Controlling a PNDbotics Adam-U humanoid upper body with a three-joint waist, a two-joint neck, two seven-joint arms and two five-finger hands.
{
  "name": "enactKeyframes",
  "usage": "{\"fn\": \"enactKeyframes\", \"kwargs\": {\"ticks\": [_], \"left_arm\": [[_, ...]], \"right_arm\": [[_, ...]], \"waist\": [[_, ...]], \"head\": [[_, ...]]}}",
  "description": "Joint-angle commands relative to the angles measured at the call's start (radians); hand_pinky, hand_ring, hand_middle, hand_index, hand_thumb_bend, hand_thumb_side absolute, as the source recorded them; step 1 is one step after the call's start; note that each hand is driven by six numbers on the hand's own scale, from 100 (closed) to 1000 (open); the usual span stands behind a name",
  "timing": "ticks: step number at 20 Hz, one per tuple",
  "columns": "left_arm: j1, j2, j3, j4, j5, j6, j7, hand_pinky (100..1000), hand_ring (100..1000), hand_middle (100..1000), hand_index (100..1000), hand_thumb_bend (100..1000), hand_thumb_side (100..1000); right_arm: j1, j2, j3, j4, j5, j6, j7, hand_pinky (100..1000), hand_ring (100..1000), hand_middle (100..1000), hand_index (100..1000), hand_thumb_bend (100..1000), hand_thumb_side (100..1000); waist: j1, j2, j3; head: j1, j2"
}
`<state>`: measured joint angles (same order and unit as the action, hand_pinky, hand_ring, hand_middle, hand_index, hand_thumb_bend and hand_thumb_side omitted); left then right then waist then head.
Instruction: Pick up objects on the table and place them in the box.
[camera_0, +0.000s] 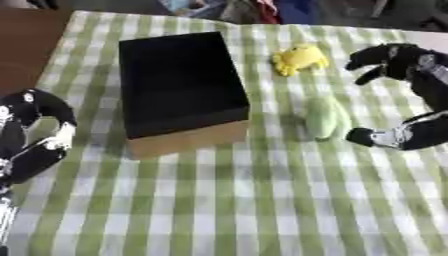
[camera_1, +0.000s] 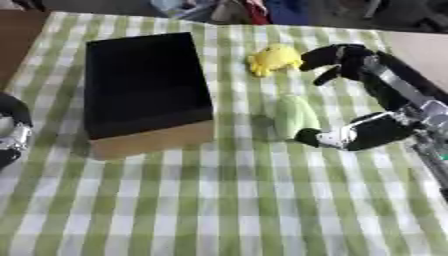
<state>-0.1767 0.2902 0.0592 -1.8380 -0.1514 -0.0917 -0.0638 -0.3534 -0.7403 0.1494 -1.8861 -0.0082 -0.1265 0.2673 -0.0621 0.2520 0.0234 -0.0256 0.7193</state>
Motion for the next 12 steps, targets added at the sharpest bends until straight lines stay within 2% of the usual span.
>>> {"fn": "enactKeyframes", "kwargs": {"ticks": [1, 11, 12], "left_arm": [[-0.004, 0.021, 0.002, -0.017, -0.004, -0.001, 0.003, 677, 514, 528, 552, 121, 100], [-0.001, 0.021, 0.000, -0.017, -0.004, -0.002, 0.001, 677, 512, 528, 551, 120, 100], [-0.001, 0.021, 0.000, -0.016, -0.004, -0.002, 0.001, 677, 512, 528, 551, 120, 100]], "right_arm": [[-0.028, -0.061, 0.003, 0.015, 0.018, -0.001, 0.021, 701, 832, 730, 845, 640, 167], [-0.095, -0.090, 0.053, 0.114, 0.049, -0.002, 0.094, 710, 835, 738, 844, 614, 108], [-0.101, -0.090, 0.057, 0.125, 0.053, -0.002, 0.099, 710, 835, 738, 844, 629, 127]], "waist": [[0.005, -0.020, -0.002], [0.009, -0.024, -0.002], [0.009, -0.024, -0.002]], "head": [[-0.002, 0.001], [-0.008, 0.004], [-0.008, 0.004]]}}
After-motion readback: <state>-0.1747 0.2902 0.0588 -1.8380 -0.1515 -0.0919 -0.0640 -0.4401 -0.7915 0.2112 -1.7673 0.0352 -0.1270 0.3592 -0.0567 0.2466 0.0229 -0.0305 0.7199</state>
